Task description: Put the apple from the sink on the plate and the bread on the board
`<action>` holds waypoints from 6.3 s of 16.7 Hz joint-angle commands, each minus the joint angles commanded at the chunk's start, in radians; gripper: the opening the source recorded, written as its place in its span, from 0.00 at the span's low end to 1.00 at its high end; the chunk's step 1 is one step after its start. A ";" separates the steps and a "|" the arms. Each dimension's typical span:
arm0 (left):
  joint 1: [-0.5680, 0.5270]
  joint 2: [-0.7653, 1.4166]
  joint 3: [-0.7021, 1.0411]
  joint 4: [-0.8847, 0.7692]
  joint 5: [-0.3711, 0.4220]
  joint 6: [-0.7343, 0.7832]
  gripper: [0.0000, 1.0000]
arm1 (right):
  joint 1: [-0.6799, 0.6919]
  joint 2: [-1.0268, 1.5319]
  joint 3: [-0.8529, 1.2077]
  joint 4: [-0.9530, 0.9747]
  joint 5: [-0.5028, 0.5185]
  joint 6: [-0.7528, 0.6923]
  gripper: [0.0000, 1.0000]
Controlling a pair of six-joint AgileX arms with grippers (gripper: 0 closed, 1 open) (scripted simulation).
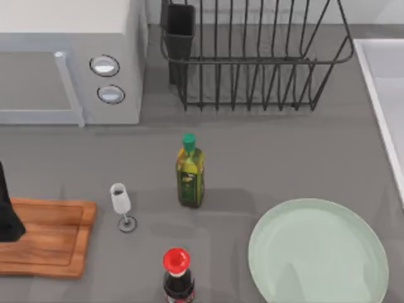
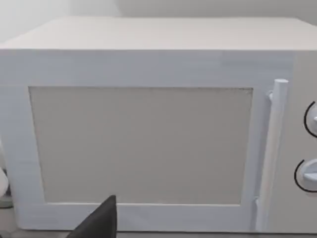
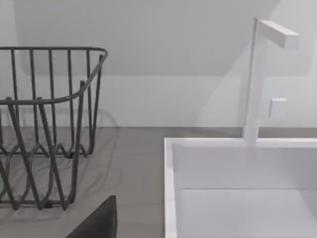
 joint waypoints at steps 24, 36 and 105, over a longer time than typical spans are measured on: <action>0.000 0.000 0.000 0.000 0.000 0.000 1.00 | 0.000 0.000 0.000 0.000 0.000 0.000 1.00; 0.000 0.000 0.000 0.000 0.000 0.000 1.00 | -0.082 0.776 0.631 -0.418 0.001 -0.075 1.00; 0.000 0.000 0.000 0.000 0.000 0.000 1.00 | -0.207 2.127 1.596 -1.042 0.002 -0.189 0.00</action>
